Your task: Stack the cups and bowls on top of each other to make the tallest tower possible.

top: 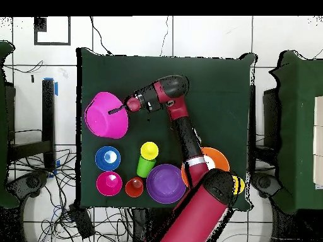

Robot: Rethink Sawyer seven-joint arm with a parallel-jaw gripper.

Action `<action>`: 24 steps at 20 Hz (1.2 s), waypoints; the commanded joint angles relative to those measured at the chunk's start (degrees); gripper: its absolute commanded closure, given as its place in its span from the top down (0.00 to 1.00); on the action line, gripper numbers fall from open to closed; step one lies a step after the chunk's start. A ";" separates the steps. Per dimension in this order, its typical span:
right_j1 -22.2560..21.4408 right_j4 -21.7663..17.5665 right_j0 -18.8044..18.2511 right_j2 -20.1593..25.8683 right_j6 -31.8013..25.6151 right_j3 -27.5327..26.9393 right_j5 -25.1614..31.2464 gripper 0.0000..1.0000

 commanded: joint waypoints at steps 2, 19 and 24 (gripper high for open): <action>6.45 -0.03 4.18 -6.65 -23.53 -17.87 9.19 1.00; 10.97 -0.62 4.83 -4.55 -35.58 -25.35 7.74 1.00; 10.48 -2.37 3.96 -5.67 -39.24 -24.15 3.44 1.00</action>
